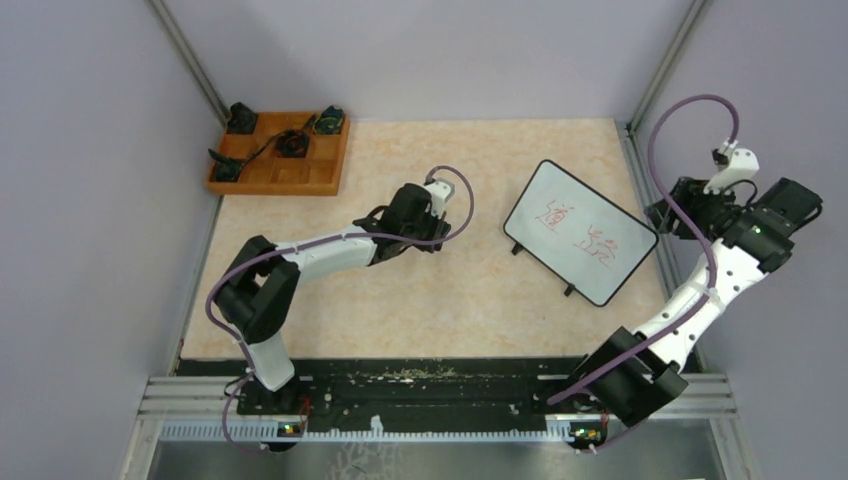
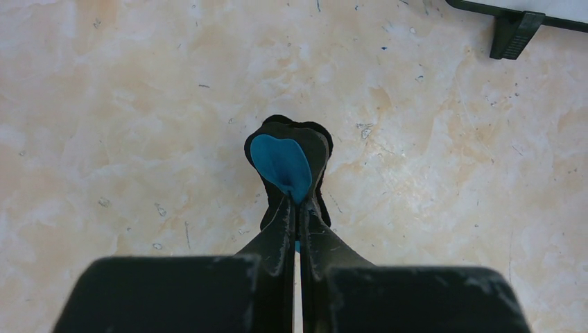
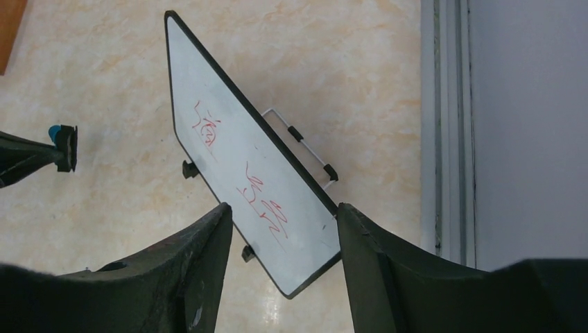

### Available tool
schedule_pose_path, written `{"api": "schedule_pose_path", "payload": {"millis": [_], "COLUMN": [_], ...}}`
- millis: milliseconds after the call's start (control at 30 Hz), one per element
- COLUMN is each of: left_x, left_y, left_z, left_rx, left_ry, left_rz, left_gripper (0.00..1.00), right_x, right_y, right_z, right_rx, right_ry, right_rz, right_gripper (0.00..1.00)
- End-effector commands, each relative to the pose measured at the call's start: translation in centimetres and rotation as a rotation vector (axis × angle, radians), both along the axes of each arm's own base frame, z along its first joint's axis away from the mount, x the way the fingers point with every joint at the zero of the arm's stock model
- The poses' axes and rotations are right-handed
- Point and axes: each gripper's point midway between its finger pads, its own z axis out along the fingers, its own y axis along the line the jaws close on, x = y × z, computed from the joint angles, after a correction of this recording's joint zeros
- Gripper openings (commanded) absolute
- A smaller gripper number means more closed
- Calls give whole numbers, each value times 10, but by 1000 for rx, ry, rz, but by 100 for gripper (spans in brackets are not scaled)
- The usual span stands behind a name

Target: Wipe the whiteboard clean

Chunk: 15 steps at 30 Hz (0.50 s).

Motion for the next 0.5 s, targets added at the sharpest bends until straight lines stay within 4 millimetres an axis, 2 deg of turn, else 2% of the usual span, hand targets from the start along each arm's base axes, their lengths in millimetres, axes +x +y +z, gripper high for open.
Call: {"api": "schedule_pose_path", "payload": {"millis": [0, 200, 333, 467], "left_x": [-3, -5, -8, -9], "left_y": [-13, -33, -49, -59], "left_z": [22, 41, 41, 42], "left_rx": [-67, -99, -74, -74], "left_ry": [-45, -91, -109, -117], "left_rz": [-43, -96, -129, -142], "left_gripper": [0, 0, 0, 0], "right_x": [-10, -26, -36, -44], "right_y": [1, -7, -10, -22], "right_z": [12, -5, -12, -21], "right_rx": [5, 31, 54, 105], "right_ry": [-76, -74, -92, -103], "right_rz": [109, 129, 164, 172], "right_gripper": [57, 56, 56, 55]}}
